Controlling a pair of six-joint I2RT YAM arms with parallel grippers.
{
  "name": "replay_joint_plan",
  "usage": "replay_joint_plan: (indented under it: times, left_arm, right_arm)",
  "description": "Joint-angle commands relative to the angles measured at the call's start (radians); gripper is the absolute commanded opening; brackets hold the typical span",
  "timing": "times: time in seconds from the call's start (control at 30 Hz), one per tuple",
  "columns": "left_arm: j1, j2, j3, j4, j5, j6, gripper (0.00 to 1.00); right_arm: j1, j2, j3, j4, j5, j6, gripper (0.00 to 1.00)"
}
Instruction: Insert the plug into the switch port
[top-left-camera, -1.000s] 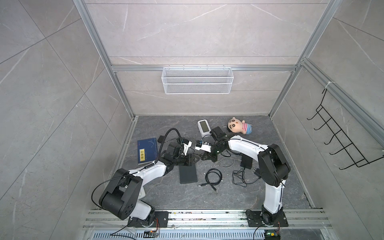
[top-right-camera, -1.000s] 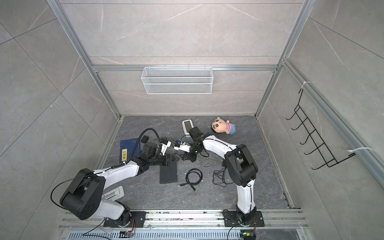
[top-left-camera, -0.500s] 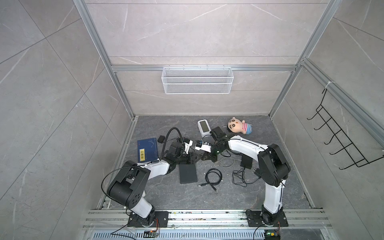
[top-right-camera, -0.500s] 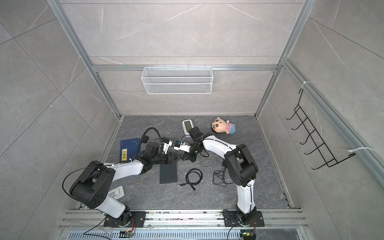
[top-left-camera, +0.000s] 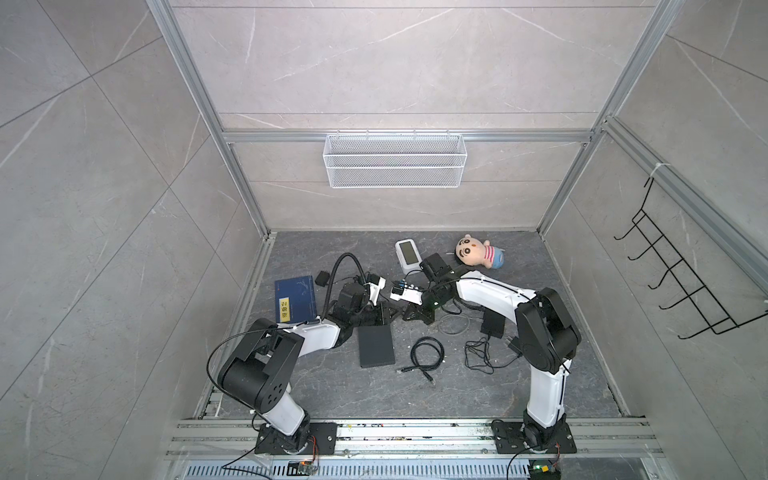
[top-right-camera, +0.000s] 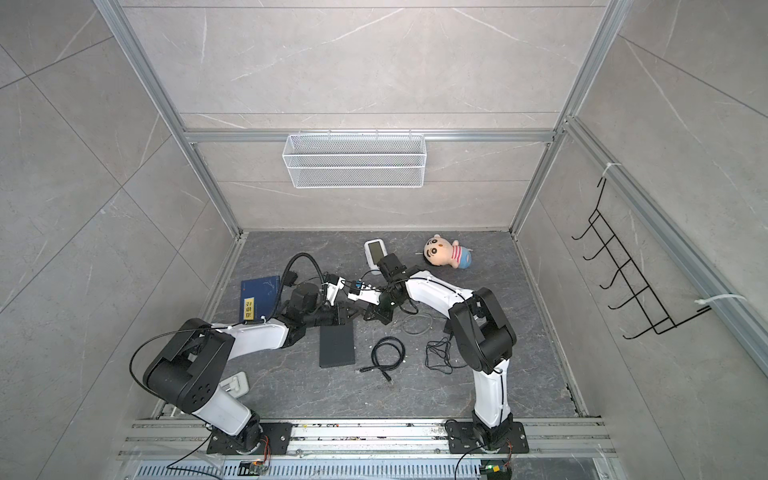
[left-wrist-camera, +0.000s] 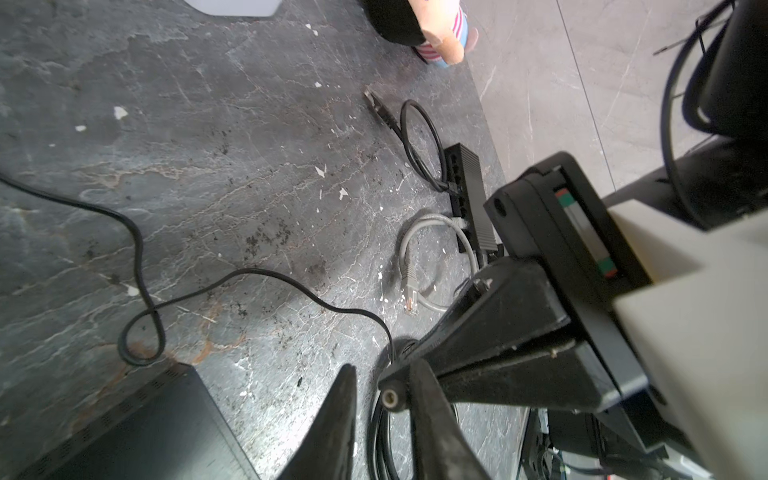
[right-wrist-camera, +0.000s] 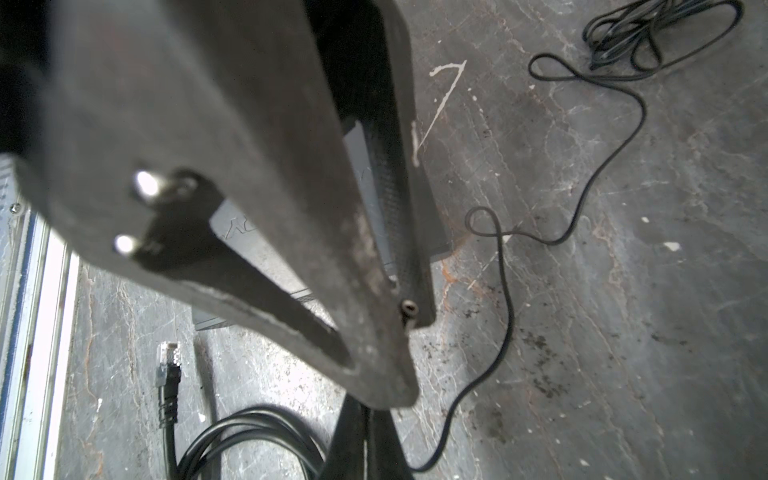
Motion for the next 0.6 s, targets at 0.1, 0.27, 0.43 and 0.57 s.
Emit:
replay_joint_plan:
  times: [0.1, 0.27, 0.43, 0.57]
  left_arm:
    - [0.001, 0.012, 0.008, 0.041, 0.044, 0.008, 0.14]
    - [0.001, 0.008, 0.005, 0.051, 0.052, -0.002, 0.08]
    - [0.002, 0.002, 0.006, 0.054, 0.062, -0.014, 0.07]
    - [0.003, -0.004, 0.005, 0.054, 0.063, -0.023, 0.07]
  right_arm:
    - [0.006, -0.012, -0.009, -0.007, -0.017, 0.016, 0.00]
    - [0.005, -0.030, -0.038, 0.030, -0.002, 0.031, 0.03]
    - [-0.009, -0.098, -0.141, 0.184, -0.021, 0.099, 0.15]
    - [-0.032, -0.185, -0.277, 0.406, -0.081, 0.195, 0.19]
